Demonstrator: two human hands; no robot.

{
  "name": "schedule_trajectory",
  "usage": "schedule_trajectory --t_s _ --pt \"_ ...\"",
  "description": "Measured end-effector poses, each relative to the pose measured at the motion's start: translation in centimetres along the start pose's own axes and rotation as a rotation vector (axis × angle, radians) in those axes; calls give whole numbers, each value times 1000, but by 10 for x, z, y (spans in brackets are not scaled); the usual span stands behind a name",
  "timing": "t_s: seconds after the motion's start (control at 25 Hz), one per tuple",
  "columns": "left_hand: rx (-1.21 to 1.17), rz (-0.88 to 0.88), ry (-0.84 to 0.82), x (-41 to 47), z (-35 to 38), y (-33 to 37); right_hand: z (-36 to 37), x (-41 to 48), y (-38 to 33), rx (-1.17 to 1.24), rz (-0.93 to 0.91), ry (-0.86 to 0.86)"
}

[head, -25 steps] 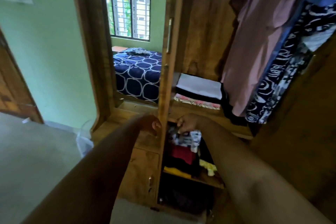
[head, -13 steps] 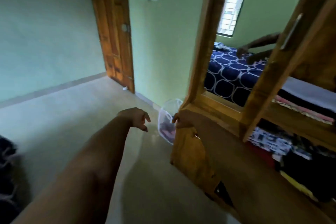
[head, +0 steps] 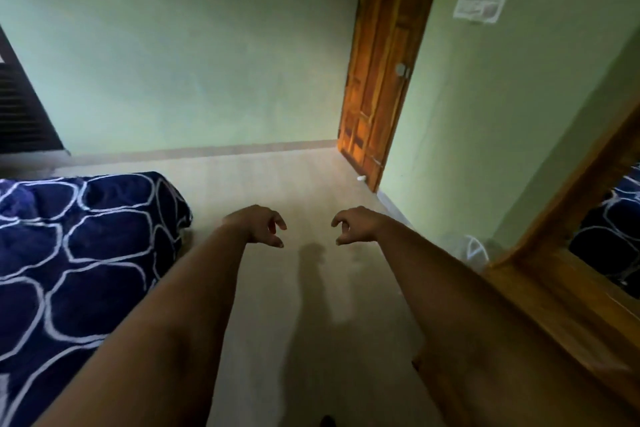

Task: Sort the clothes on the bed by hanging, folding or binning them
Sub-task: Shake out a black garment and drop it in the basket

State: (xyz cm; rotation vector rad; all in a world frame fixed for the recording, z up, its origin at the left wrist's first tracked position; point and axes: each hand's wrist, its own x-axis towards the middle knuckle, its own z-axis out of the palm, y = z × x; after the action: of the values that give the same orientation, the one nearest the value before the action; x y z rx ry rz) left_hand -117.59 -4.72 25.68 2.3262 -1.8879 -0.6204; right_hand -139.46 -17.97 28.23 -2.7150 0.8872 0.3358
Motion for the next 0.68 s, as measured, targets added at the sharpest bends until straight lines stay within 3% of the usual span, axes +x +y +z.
schedule_trajectory --t_s 0.68 --pt "-8 -280 47 217 -132 -153 -126 344 36 -19 -211 -23"
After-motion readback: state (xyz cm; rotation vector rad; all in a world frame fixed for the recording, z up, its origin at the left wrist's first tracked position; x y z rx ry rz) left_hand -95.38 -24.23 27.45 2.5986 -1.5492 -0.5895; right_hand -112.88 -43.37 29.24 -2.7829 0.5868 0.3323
